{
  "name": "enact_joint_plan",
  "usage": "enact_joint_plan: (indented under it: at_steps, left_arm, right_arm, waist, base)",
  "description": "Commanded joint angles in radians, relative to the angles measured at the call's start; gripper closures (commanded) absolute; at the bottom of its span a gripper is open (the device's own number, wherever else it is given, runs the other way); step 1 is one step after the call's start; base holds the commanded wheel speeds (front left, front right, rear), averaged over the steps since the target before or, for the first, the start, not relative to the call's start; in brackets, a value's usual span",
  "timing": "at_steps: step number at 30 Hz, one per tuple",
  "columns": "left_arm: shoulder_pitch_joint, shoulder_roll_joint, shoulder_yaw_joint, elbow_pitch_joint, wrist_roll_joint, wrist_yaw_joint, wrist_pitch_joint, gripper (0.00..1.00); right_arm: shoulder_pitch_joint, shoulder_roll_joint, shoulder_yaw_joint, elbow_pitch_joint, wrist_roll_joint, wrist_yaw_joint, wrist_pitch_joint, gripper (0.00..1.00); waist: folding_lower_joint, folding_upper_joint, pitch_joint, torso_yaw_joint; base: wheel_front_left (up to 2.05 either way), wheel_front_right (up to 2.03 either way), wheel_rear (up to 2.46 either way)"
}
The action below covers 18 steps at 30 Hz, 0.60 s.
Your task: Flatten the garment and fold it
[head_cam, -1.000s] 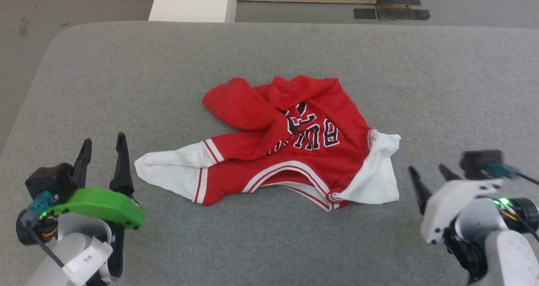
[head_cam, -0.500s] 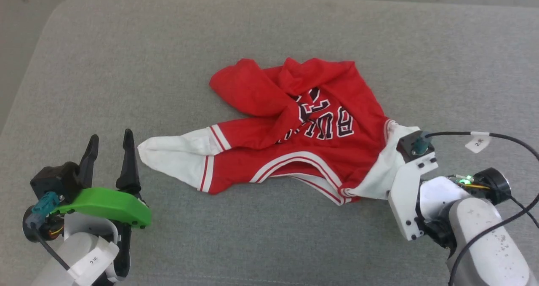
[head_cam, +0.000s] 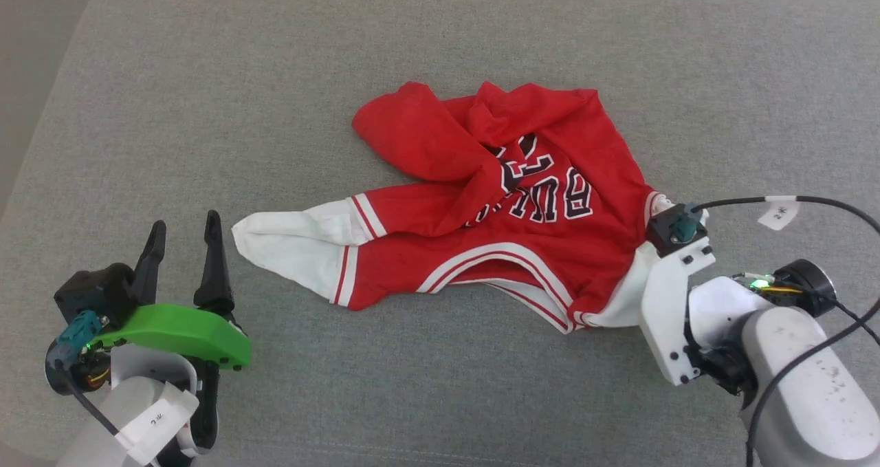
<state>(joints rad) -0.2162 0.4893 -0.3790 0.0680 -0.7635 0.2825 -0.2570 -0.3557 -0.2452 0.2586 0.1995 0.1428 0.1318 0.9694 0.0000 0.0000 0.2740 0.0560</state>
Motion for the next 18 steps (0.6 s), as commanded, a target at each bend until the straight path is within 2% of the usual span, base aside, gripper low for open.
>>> enact_joint_plan:
  at_steps: [1,9,15,18]
  left_arm:
    - [-0.01,-0.005,0.004,0.003,0.019,-0.003,-0.005,0.0]
    - [0.004,0.0,0.006,0.01,0.012,-0.009,-0.003,0.0]
    - [0.027,0.0,0.001,0.007,-0.001,-0.002,0.014,0.0]
    - [0.023,-0.003,-0.015,0.017,-0.026,0.003,0.081,0.0]
  right_arm:
    - [0.027,0.003,-0.021,0.027,0.015,-0.001,-0.012,1.0]
    - [0.017,0.052,-0.297,-0.075,0.025,-0.001,-0.141,1.0]
    - [0.066,0.09,-0.413,-0.169,0.021,-0.001,-0.154,1.0]
    - [0.096,0.11,-0.444,-0.21,0.022,-0.001,-0.146,1.0]
  waist:
    - [0.0,0.0,-0.011,-0.006]
    - [0.0,0.0,-0.046,-0.015]
    - [0.0,0.0,-0.066,-0.026]
    - [0.0,0.0,-0.066,-0.032]
  base:
    - [0.0,0.0,0.0]
    - [0.0,0.0,0.0]
    - [0.0,0.0,0.0]
    - [0.0,0.0,0.0]
